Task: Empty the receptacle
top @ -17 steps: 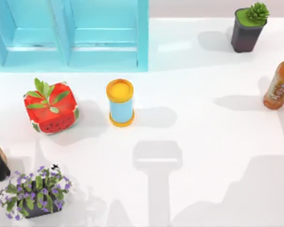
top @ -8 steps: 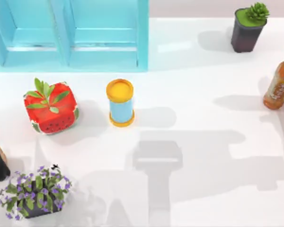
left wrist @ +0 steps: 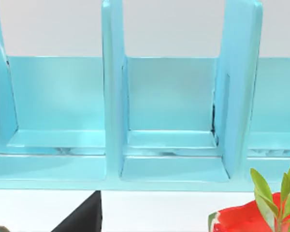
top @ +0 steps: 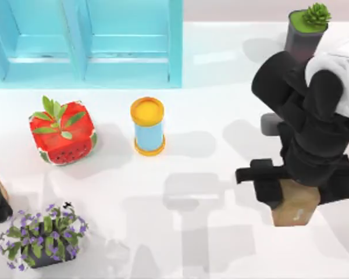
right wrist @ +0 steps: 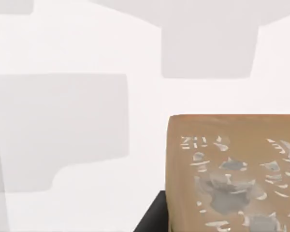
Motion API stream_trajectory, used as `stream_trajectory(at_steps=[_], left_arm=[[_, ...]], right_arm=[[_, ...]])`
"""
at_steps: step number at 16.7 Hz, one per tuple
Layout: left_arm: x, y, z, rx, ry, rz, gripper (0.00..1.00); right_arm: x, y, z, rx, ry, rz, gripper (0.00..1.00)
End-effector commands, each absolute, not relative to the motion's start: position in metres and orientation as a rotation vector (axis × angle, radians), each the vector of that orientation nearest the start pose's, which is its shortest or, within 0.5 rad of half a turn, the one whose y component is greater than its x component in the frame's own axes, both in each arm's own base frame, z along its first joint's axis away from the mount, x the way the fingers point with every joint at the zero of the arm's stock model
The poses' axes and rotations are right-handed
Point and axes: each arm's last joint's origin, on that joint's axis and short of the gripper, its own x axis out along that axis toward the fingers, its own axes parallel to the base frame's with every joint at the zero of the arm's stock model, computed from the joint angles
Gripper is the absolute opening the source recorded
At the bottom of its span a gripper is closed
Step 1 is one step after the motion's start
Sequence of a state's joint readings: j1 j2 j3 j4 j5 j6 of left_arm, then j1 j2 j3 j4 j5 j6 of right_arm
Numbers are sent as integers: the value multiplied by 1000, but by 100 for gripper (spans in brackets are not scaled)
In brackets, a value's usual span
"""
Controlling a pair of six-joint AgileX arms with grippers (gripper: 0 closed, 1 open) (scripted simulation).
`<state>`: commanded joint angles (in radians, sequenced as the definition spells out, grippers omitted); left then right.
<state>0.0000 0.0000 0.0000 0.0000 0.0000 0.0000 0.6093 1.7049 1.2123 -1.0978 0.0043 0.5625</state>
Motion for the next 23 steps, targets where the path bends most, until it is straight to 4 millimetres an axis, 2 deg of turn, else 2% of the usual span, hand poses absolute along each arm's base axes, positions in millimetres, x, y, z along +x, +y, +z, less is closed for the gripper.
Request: stream_trajectory(at_steps=[2,6,12,19,23], left_arm=[[106,-1,160,0,0,0,100],[106,-1,160,0,0,0,100],[106,-1,160,0,0,0,100],[106,-1,160,0,0,0,100],[106,-1,160,0,0,0,100]], right_arm=[[231,193,192,-28,1579,13,0],[211,208,183,2,1569,-4,0],[212,208,182,8,1572,-10,0],[211,209,139,5,1568,-4,0],[210,208,138,4,1569,-5,0]])
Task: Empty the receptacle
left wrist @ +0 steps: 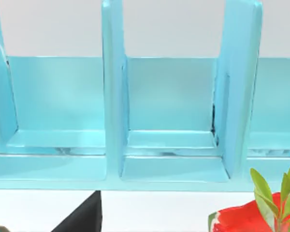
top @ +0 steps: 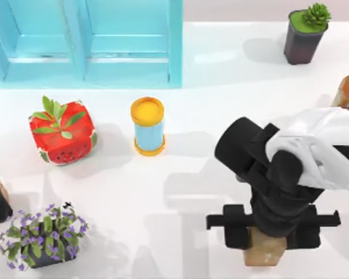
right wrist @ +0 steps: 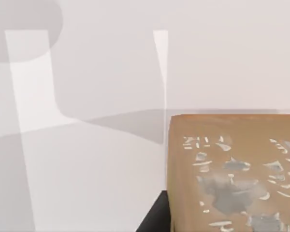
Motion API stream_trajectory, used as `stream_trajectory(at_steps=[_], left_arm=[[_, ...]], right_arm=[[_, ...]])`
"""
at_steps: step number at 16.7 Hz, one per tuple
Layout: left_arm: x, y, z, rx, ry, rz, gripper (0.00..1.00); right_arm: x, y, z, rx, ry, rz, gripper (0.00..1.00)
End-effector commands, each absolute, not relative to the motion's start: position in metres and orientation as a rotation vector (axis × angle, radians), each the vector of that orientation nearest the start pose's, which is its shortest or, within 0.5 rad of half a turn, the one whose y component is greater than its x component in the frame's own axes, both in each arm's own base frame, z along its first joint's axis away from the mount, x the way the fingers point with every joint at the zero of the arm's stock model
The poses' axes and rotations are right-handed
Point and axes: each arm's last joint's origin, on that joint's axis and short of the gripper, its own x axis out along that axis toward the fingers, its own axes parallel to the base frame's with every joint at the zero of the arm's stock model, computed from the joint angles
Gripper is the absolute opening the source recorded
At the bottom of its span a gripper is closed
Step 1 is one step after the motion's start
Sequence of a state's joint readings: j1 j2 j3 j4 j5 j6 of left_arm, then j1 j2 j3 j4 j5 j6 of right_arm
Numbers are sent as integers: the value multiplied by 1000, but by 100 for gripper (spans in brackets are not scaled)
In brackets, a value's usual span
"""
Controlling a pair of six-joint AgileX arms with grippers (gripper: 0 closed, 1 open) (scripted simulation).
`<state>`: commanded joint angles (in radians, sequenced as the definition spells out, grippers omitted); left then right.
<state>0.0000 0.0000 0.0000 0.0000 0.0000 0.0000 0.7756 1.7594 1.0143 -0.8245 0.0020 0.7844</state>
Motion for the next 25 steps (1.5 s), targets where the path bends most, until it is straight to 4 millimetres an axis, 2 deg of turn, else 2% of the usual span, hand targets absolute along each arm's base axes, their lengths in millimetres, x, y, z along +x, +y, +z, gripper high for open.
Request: stream_trajectory(at_steps=[13,23,25], left_arm=[[106,-1,160,0,0,0,100],[106,-1,160,0,0,0,100],[106,-1,160,0,0,0,100]], right_arm=[[210,208,138,4,1569,-5,98],[211,209,139,5,1568,-5,100],[212,211,149,0,1563,1,100]])
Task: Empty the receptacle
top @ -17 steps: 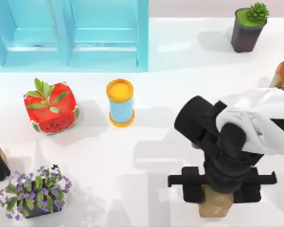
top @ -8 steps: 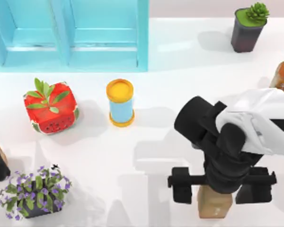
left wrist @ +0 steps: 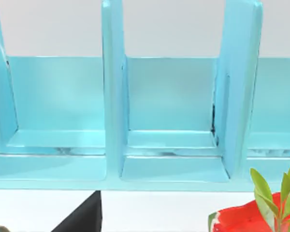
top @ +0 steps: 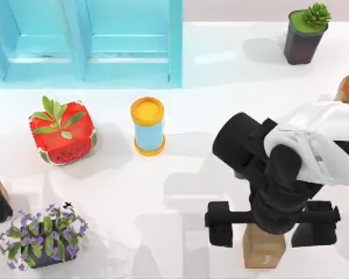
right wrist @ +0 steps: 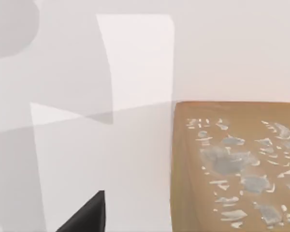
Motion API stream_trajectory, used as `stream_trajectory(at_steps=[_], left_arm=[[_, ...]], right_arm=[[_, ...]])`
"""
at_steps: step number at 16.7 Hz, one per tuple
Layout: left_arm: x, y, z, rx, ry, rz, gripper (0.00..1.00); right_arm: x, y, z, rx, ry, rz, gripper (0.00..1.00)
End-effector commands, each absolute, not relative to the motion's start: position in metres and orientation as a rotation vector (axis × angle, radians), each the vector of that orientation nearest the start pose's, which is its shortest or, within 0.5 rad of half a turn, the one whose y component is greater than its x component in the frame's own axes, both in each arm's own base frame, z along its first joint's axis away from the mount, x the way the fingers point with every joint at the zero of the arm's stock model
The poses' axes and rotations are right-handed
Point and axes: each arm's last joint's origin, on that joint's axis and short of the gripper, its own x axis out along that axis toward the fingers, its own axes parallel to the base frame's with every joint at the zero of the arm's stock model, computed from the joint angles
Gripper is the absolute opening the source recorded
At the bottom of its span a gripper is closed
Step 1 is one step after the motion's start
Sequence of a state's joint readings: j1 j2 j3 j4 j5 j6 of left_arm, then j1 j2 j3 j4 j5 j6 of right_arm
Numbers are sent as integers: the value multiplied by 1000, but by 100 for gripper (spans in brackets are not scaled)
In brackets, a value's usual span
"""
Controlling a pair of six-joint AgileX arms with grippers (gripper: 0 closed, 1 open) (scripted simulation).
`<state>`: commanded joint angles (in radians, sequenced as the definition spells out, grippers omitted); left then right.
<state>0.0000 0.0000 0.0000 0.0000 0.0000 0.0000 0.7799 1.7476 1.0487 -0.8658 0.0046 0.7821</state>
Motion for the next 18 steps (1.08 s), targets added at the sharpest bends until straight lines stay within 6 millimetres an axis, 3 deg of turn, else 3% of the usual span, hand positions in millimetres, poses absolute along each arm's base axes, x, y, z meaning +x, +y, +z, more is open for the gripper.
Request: stream_trajectory(at_steps=[7,14,18], left_arm=[[106,-1,160,0,0,0,100],[106,-1,160,0,0,0,100],[106,-1,160,0,0,0,100]], right_arm=[[211,209,214,2,1573,-7,100],[214,208,217,-1,1573,-6,100],[256,185,223,-10,1586,-14,100]])
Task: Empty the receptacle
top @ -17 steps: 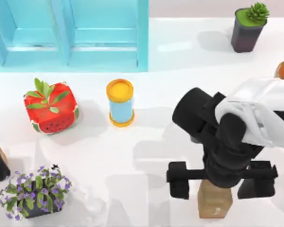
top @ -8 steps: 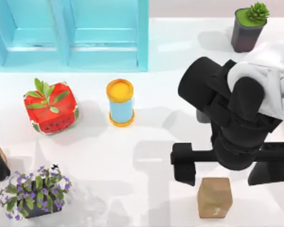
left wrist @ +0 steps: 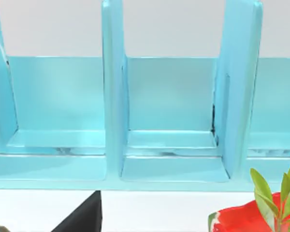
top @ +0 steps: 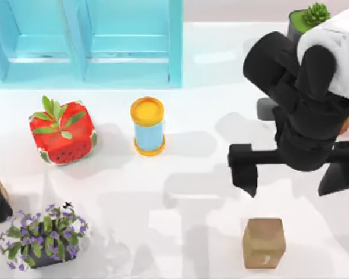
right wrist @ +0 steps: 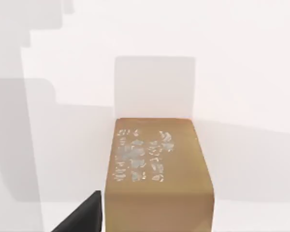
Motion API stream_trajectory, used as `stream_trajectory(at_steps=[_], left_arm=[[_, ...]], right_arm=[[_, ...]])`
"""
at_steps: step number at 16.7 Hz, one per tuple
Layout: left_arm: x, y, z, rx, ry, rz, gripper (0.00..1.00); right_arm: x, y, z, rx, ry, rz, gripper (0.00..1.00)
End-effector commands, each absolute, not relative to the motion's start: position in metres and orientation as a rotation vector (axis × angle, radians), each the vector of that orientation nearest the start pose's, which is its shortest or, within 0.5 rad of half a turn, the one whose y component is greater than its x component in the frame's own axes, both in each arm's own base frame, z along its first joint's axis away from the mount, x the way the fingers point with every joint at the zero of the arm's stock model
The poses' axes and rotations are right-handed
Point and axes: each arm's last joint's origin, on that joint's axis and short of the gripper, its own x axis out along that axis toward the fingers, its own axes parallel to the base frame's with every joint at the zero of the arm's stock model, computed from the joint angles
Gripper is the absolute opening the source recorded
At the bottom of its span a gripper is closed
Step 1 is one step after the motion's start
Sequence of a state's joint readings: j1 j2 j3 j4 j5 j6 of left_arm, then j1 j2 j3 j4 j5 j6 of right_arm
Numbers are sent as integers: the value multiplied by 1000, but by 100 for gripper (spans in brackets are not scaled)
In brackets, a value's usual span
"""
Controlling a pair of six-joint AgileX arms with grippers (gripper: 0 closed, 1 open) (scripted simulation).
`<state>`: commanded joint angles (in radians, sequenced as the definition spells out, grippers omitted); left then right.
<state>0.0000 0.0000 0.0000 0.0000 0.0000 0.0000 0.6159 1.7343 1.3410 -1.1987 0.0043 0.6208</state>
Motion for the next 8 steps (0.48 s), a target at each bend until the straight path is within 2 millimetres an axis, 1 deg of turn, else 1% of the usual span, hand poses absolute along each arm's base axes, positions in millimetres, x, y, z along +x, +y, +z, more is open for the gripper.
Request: stream_trajectory(at_steps=[2,4,6,8], left_arm=[[106,-1,160,0,0,0,100],[106,-1,160,0,0,0,100],[106,-1,160,0,0,0,100],[106,-1,160,0,0,0,100]], right_arm=[[288,158,227,-12,1595,-14,100],[320,118,232,-8,1605,-12,100],[348,63,236,4,1615,-12,100],[365,-3,240,20,1621,-12,100]])
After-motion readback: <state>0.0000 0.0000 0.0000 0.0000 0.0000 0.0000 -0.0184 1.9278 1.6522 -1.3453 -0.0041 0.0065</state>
